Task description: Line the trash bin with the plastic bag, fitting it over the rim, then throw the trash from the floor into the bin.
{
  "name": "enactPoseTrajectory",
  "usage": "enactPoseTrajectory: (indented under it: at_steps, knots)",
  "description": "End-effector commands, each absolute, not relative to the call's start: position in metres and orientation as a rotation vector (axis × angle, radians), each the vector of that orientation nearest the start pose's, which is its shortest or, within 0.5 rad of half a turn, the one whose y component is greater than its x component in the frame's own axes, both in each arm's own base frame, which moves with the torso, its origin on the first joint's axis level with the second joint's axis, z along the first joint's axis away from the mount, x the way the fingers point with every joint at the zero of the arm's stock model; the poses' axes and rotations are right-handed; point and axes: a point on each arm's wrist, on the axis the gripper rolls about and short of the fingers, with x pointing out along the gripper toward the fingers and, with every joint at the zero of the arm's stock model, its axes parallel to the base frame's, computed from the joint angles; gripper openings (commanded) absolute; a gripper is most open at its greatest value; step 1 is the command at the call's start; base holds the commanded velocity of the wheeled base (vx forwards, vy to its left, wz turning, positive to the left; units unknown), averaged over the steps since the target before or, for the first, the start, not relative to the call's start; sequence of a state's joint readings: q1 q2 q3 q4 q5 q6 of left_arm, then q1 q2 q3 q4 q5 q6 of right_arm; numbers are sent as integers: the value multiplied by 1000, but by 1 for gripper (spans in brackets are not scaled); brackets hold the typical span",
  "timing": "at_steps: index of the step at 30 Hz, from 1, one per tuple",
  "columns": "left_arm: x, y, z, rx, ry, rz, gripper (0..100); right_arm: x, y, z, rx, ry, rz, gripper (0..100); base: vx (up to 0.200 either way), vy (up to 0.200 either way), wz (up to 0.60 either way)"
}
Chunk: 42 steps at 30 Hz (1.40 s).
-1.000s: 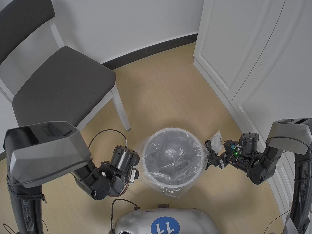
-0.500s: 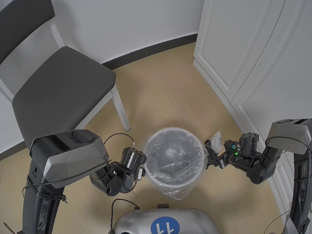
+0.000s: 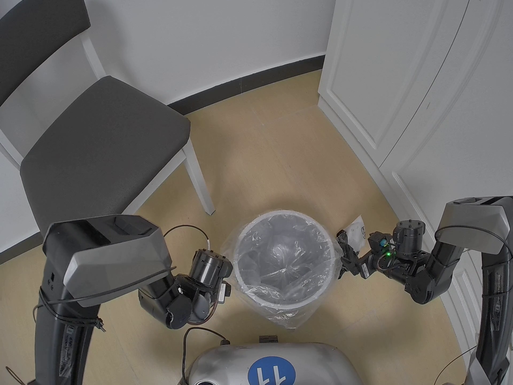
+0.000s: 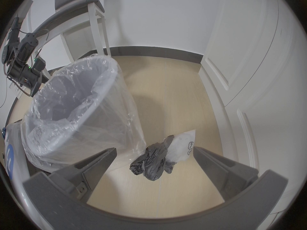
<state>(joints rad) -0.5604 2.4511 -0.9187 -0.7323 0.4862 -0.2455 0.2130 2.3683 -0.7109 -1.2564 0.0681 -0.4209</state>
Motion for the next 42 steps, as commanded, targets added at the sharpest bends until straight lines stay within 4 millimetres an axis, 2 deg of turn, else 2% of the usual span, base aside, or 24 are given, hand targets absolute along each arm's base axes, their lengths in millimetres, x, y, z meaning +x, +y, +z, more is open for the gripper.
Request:
enactPoseTrajectory:
  at_steps: [1, 4, 5, 6, 7, 10, 11, 12, 14, 16, 17, 18, 19, 23, 24, 26, 29, 32, 35, 37, 42]
  knots:
    - [300, -176, -11, 125, 649, 13, 100, 344, 88, 18, -443, 250, 370, 100, 0, 0, 0]
    - [283, -169, -3, 129, 652, 6, 100, 327, 100, 36, -446, 209, 396, 100, 0, 0, 0]
    - [283, -169, -3, 129, 652, 6, 100, 327, 100, 36, -446, 209, 396, 100, 0, 0, 0]
    - [268, -164, 2, 142, 664, -4, 100, 311, 109, 52, -455, 185, 392, 100, 0, 0, 0]
    - [268, -163, 3, 141, 663, -4, 100, 310, 110, 52, -456, 183, 393, 100, 0, 0, 0]
    - [252, -159, 17, 134, 649, -21, 100, 280, 133, 73, -469, 139, 403, 100, 0, 0, 0]
    - [251, -159, 18, 133, 648, -21, 100, 277, 136, 75, -468, 134, 409, 100, 0, 0, 0]
    - [247, -158, 25, 123, 633, -28, 100, 265, 148, 78, -468, 126, 437, 100, 0, 0, 0]
    - [243, -156, 32, 109, 618, -32, 100, 260, 157, 75, -463, 135, 443, 100, 0, 0, 0]
    - [240, -154, 36, 96, 605, -33, 100, 262, 163, 70, -456, 155, 432, 100, 0, 0, 0]
    - [239, -152, 38, 86, 589, -31, 100, 271, 169, 57, -449, 185, 398, 100, 0, 0, 0]
    - [238, -151, 38, 84, 587, -30, 100, 274, 171, 54, -447, 188, 389, 100, 0, 0, 0]
    - [238, -150, 38, 74, 568, -27, 100, 283, 176, 41, -448, 217, 352, 100, 0, 0, 0]
    - [239, -146, 39, 45, 516, -23, 100, 301, 186, 13, -471, 260, 282, 100, 0, 0, 0]
    - [239, -146, 39, 45, 516, -23, 100, 301, 186, 13, -471, 260, 282, 100, 0, 0, 0]
    - [238, -145, 40, 29, 484, -28, 100, 311, 190, -3, -489, 284, 236, 100, 0, 0, 0]
    - [237, -144, 41, 20, 466, -31, 100, 317, 194, -12, -494, 301, 226, 100, 0, 0, 0]
    - [236, -144, 41, 16, 458, -32, 100, 319, 199, -17, -476, 300, 222, 100, 0, 0, 0]
    - [235, -143, 43, 3, 441, -33, 100, 317, 207, -13, -455, 281, 223, 100, 0, 0, 0]
    - [234, -141, 43, -10, 421, -34, 100, 312, 213, -7, -451, 263, 220, 100, 0, 0, 0]
    - [231, -140, 41, -18, 402, -39, 100, 304, 219, -9, -468, 272, 231, 100, 0, 0, 0]
